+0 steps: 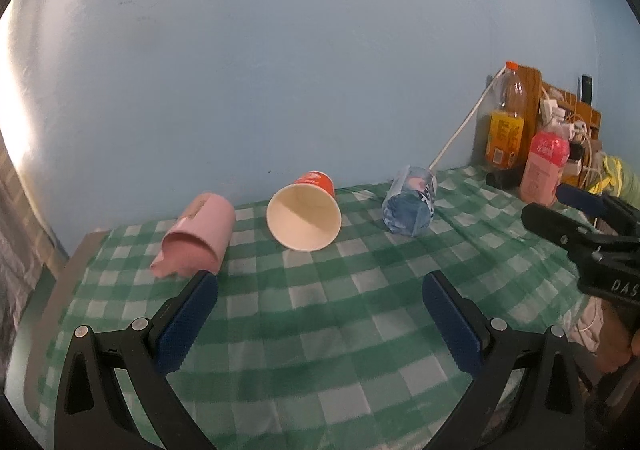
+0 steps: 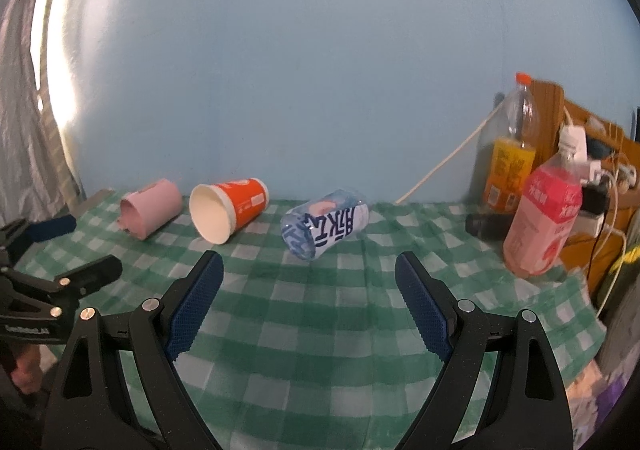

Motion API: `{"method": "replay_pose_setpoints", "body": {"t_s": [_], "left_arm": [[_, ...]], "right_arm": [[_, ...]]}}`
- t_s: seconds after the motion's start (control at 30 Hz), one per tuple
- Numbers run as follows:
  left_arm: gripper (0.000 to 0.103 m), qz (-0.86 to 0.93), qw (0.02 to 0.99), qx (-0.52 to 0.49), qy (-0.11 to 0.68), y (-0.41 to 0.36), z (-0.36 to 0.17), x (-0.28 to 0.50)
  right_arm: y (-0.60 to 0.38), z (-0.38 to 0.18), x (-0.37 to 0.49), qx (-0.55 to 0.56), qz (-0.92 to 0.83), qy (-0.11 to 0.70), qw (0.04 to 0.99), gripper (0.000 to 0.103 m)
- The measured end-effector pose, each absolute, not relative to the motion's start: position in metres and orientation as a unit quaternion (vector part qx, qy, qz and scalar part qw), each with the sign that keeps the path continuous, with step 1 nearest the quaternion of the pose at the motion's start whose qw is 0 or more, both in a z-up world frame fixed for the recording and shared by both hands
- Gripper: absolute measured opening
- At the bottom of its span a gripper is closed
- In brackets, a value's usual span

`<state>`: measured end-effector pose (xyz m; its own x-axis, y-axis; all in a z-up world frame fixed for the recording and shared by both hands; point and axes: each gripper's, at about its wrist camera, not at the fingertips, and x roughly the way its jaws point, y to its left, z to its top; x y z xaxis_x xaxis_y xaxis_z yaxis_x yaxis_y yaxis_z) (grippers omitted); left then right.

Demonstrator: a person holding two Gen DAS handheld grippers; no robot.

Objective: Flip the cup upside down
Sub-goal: 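Reach the left tool to the clear plastic cup and close around it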

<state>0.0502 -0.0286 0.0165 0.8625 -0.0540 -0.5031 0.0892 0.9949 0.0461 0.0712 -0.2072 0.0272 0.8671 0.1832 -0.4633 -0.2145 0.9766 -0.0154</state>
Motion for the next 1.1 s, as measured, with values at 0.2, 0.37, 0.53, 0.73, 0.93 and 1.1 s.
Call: {"method": "replay_pose_setpoints", "body": {"t_s": [0.2,0.37,0.53,0.73,0.93,1.1], "left_arm": [[0.103,-0.057,0.955,0.037,0.289,-0.041,0.031,0.092],[0.103,-0.073,0.944,0.038,0.318,-0.056,0.037,0.126],[0.103,-0.082,0.931,0.057,0.352,-0.079,0.036,0.158],[0.103,-0.082,0.915,0.053,0.392,-0.097,0.032,0.202],[0.103,-0.082,0.908,0.046,0.408,-0.110,0.033,0.238],[0.103,-0.088,0.897,0.063,0.429,-0.129,0.026,0.259]], "right_arm": [[-0.229,0.034,0.106,0.005,0.083,0.267,0.960,0.087],[-0.247,0.033,0.142,0.059,0.105,0.314,0.942,0.087],[-0.270,0.021,0.180,0.132,0.116,0.372,0.911,0.087],[-0.289,0.011,0.217,0.204,0.137,0.417,0.875,0.087],[-0.297,0.010,0.241,0.234,0.138,0.435,0.858,0.087],[-0.309,0.005,0.263,0.263,0.131,0.454,0.841,0.087]]}}
